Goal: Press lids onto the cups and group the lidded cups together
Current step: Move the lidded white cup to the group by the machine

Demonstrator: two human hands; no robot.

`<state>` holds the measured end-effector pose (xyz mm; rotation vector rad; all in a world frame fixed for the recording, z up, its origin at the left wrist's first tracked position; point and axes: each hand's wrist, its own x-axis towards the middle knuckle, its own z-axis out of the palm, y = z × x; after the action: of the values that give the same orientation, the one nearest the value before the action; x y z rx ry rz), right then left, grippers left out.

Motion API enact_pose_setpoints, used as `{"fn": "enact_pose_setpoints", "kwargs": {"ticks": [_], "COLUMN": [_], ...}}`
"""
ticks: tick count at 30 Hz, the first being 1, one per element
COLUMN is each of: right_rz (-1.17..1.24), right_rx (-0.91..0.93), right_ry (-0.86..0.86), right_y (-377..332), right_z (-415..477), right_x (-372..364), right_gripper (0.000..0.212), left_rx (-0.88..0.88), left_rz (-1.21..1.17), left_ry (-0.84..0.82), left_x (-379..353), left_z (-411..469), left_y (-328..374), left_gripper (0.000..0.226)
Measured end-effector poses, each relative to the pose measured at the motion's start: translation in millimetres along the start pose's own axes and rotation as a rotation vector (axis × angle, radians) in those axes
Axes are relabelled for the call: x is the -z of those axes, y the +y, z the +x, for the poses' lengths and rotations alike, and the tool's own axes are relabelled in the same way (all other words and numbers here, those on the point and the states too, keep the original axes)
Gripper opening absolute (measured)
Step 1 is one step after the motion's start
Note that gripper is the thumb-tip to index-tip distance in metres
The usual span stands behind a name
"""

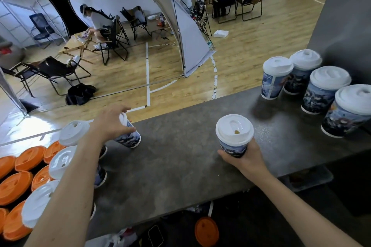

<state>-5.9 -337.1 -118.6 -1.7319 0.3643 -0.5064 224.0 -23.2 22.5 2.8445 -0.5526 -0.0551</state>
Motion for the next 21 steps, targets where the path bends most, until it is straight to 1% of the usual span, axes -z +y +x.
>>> {"fn": "enact_pose_setpoints", "kwargs": {"ticks": [2, 4, 7, 9, 12, 14, 17, 19, 21], "right_rz": [0.009, 0.02, 0.034, 0.036, 0.033, 0.024, 0.001, -0.005, 0.005], "right_rx": [-0.005, -0.013, -0.022, -0.026, -0.023, -0.017, -0.017, -0.029, -0.039], "right_ry": [-0.002, -0.008, -0.01, 0.002, 0.003, 0.007, 0.015, 0.026, 0.045], "right_y": [-1.0, -0.7, 1.6, 3.8, 5.0, 5.6, 8.1, 7.6, 4.1], "right_z": [0.5, 0.4, -0.1, 0.1, 0.9, 2.2, 1.9, 2.2, 0.4], "right_x": [0.5, 1.2, 1.6, 1.7, 1.2, 1.3, 1.6, 0.9, 1.7], "right_gripper": [0.069, 0.07, 0.073, 0.075, 0.078, 0.078, 0.08, 0.082, 0.082], "left_rx": [-0.102, -0.212, -0.385, -0.453, -0.514, -0.51, -0.511, -0.532, -0.601], "left_rz": [0.064, 0.043, 0.045, 0.06, 0.063, 0.076, 0.135, 0.122, 0.051], "left_ry": [-0.041, -0.092, -0.099, -0.082, -0.06, -0.067, -0.089, -0.029, 0.082], "left_x": [-5.7, -15.0, -30.5, -37.9, -42.9, -43.6, -43.8, -42.7, -39.0], "left_z": [-4.5, -11.3, -23.3, -30.2, -35.1, -35.3, -38.9, -43.9, -50.3], "left_y": [24.5, 55.8, 98.2, 117.8, 128.6, 127.9, 128.0, 132.4, 144.8], "left_gripper": [0.066, 0.061, 0.055, 0.054, 0.051, 0.055, 0.079, 0.084, 0.081]}}
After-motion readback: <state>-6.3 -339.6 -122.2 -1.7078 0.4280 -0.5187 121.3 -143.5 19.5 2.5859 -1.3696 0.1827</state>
